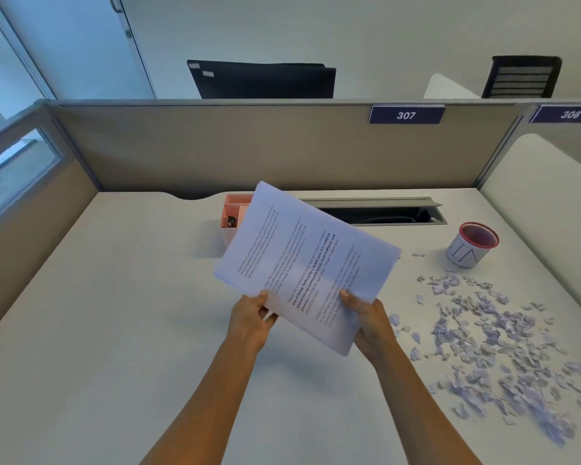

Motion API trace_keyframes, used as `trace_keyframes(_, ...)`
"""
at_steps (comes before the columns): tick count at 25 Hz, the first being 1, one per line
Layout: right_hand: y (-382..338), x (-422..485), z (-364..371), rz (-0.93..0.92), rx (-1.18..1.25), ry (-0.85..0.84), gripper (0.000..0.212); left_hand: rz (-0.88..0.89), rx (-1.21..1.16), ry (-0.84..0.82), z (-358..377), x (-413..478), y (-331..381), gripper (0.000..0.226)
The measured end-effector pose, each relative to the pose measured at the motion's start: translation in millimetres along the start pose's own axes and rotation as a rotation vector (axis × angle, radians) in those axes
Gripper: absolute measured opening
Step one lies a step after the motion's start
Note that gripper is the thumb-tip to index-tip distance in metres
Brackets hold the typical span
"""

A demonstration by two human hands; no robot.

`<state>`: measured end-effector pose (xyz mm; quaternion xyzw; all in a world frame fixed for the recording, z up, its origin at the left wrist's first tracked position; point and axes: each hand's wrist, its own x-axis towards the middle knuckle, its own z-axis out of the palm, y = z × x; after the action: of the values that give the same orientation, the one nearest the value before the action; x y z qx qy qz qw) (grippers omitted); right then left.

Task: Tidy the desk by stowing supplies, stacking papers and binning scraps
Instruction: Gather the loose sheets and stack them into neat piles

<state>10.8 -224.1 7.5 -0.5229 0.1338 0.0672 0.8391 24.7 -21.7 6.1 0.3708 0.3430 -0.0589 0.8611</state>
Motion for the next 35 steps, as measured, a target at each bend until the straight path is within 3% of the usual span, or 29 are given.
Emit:
trace_keyframes(3, -12, 4, -26, 0.055, -0.028, 0.007, 0.026, 0.096, 0.105, 0.02, -17, 12, 35, 0.04)
trace_keyframes(8, -30, 7, -44, 0.115, -0.128, -0.026, 0.023, 0.228, 0.845, -0.03, -25, 21, 73, 0.041)
trace_keyframes(10, -31, 8, -42, 0.127, -0.187, -0.079, 0.024, 0.29, 0.984, -0.108, -20, 24, 71, 0.036)
trace_keyframes(16, -37, 15, -44, 0.038, -0.363, -0.101, 0.037, 0.452, 0.87, -0.081, -25, 18, 54, 0.013)
trace_keyframes(20, -36, 21, -57, -0.049, -0.364, -0.117, 0.044, 0.554, 0.842, -0.117, -30, 3, 44, 0.019)
trace_keyframes(25, -7, 13, -76, -0.019, -0.442, -0.185, 0.049, 0.488, 1.077, -0.085, -55, 13, 21, 0.025)
trace_keyframes(35, -12, 24, -73, 0.079, -0.514, -0.085, 0.035, 0.437, 1.067, 0.035, -47, 25, 21, 0.016)
